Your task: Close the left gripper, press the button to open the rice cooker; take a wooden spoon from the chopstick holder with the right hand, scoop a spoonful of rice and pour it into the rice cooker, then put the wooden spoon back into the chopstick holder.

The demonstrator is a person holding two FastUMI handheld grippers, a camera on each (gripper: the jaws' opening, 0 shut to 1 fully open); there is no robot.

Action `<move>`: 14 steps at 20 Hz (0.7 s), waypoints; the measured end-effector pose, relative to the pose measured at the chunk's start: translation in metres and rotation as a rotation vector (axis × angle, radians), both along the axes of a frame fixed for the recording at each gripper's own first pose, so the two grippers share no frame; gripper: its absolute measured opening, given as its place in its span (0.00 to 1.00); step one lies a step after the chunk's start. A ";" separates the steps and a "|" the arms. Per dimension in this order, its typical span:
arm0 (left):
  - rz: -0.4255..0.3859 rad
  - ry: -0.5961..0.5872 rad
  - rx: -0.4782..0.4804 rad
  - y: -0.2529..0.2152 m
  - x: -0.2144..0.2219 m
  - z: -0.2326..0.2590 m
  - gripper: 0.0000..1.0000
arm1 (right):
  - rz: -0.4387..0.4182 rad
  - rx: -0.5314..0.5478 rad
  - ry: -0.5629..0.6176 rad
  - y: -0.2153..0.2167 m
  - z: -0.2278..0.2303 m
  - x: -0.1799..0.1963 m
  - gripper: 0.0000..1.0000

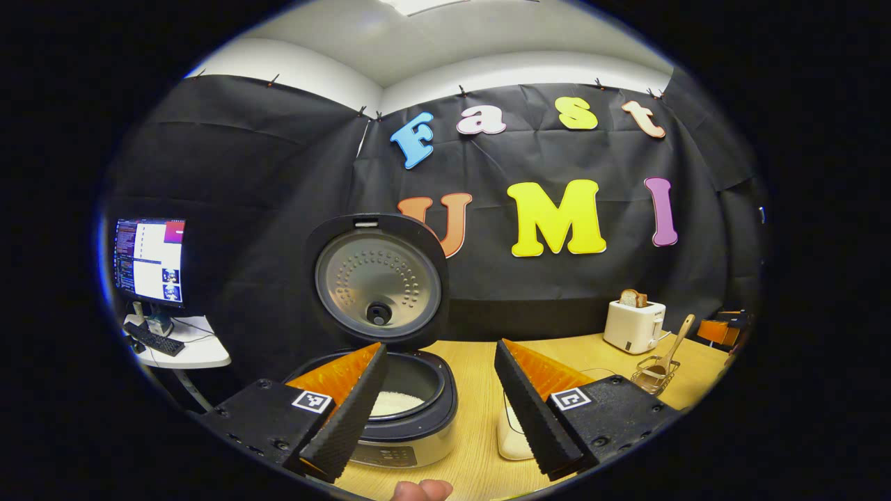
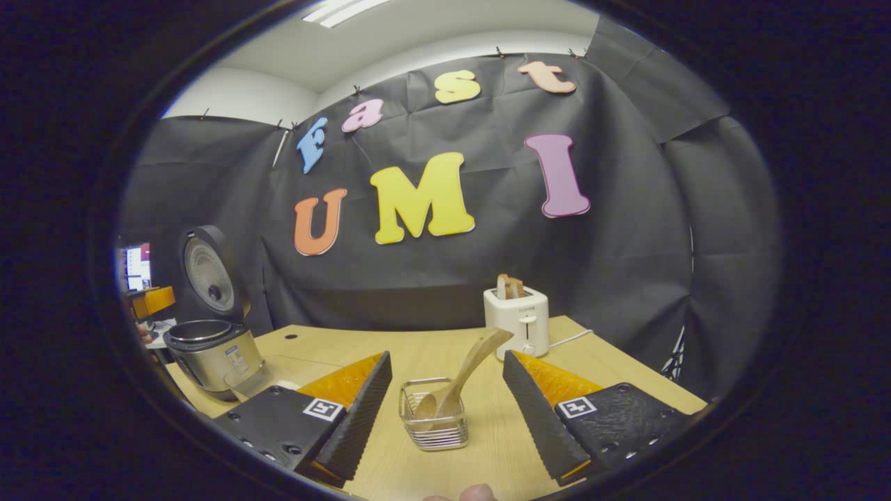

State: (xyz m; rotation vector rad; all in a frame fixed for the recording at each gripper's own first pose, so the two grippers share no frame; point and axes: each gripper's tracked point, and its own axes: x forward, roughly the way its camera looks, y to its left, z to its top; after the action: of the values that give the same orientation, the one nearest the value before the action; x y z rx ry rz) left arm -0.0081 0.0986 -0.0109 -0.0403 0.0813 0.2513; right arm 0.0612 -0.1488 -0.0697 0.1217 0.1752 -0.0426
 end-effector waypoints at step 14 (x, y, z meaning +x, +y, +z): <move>-0.021 0.003 0.045 0.017 0.001 -0.003 0.98 | -0.018 0.181 0.162 -0.015 -0.053 0.084 0.93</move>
State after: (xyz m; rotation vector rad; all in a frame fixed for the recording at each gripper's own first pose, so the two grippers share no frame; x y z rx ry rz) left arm -0.0075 0.1152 -0.0142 0.0055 0.0789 0.2323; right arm 0.1449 -0.1641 -0.1222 0.3005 0.3399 -0.0545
